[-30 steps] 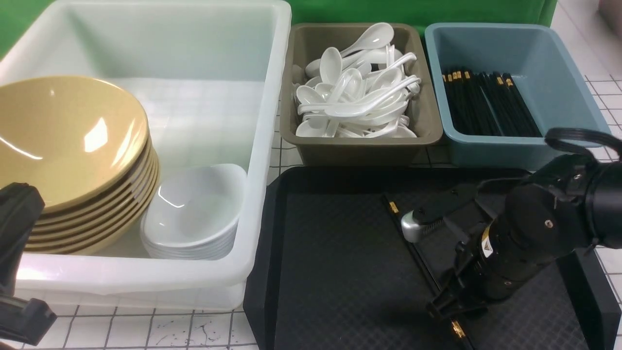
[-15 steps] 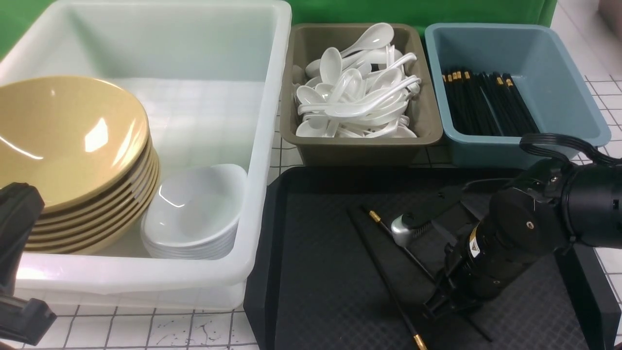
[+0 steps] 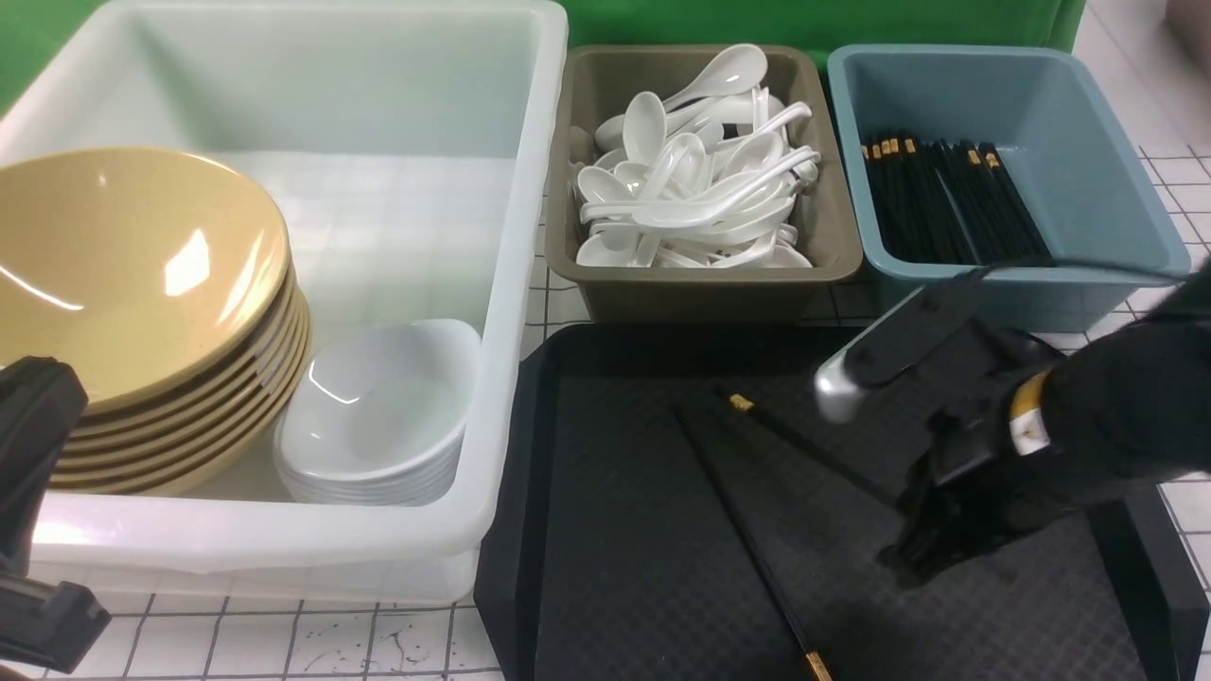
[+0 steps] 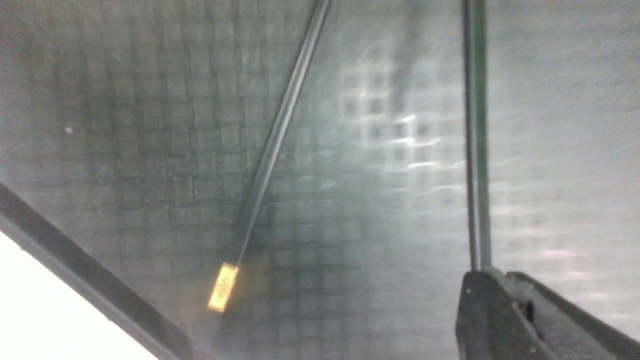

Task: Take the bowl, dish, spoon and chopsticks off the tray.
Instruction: Use the right arm to grab a chopstick

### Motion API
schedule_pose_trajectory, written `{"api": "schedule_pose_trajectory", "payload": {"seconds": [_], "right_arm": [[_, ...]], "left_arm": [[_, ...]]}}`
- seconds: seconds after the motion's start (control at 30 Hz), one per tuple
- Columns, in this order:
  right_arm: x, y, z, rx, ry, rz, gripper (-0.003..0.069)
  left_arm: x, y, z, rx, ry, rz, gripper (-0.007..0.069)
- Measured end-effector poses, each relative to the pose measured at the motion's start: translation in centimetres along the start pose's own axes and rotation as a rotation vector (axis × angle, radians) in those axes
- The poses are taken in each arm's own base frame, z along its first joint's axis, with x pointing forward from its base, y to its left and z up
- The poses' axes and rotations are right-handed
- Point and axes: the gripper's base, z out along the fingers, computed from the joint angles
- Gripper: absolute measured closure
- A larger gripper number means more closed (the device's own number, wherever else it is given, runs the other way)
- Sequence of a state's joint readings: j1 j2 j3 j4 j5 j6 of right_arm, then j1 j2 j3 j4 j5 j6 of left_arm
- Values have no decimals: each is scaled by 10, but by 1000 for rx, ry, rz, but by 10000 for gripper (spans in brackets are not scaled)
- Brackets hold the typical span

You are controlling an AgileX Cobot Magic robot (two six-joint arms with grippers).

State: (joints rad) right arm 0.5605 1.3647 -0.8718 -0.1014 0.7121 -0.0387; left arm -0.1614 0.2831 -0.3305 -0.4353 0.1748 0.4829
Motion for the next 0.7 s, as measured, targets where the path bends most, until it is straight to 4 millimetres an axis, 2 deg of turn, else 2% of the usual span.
{"api": "schedule_pose_trajectory", "payload": {"seconds": [0.13, 0.2, 0.27, 0.4, 0.5, 0.57, 0.63, 0.7], "right_arm": [[1, -7, -38, 63, -126, -13, 622], [1, -9, -49, 83, -165, -15, 622], [2, -9, -50, 84, -166, -14, 622], [2, -7, -21, 69, -62, -34, 622], [-2, -7, 13, 57, 56, -23, 622], [-10, -15, 31, 61, 106, 19, 613], [-17, -21, 38, 67, 113, 40, 599], [-30, -39, 54, 86, 120, 88, 522]], "left_arm": [[0, 0, 0, 0, -1, 0, 631], [0, 0, 0, -2, -4, 0, 631], [-1, 0, 0, -3, -6, 0, 631], [-1, 0, 0, -4, -7, 0, 631], [-1, 0, 0, -4, -7, 0, 631], [-1, 0, 0, -3, -6, -1, 631], [0, 0, 0, -2, -4, -2, 631], [0, 0, 0, 1, 2, -2, 631]]}}
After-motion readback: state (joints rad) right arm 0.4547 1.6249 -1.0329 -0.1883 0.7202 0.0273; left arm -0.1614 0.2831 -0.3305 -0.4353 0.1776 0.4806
